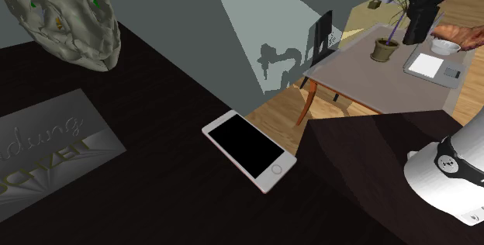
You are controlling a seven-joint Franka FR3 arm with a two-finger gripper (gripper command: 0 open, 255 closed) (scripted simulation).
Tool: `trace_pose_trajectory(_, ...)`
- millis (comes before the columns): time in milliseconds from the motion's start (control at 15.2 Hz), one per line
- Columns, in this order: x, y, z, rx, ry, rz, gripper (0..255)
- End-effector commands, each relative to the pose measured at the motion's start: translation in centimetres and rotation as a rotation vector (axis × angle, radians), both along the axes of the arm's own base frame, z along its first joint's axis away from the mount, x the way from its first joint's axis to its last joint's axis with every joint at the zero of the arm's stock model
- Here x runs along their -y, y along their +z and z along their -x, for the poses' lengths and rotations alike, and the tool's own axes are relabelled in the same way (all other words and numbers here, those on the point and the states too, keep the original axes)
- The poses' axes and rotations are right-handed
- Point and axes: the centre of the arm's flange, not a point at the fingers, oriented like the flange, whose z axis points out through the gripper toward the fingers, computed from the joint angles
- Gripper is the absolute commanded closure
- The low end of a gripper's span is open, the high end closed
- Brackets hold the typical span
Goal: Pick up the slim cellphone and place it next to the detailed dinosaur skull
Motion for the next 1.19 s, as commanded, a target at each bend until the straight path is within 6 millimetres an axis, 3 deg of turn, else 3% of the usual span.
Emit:
trace_pose_trajectory(0,0.0,0.0,0.0,0.0,0.0,0.0,0)
trace_pose_trajectory(264,7.5,-3.8,-0.3,0.098,-0.135,-0.249,0)
trace_pose_trajectory(594,15.2,-11.1,-0.1,0.22,-0.304,-0.56,0)
trace_pose_trajectory(858,19.5,-18.3,0.2,0.317,-0.438,-0.809,0)
trace_pose_trajectory(1122,21.9,-26.5,0.2,0.415,-0.573,-1.058,0)
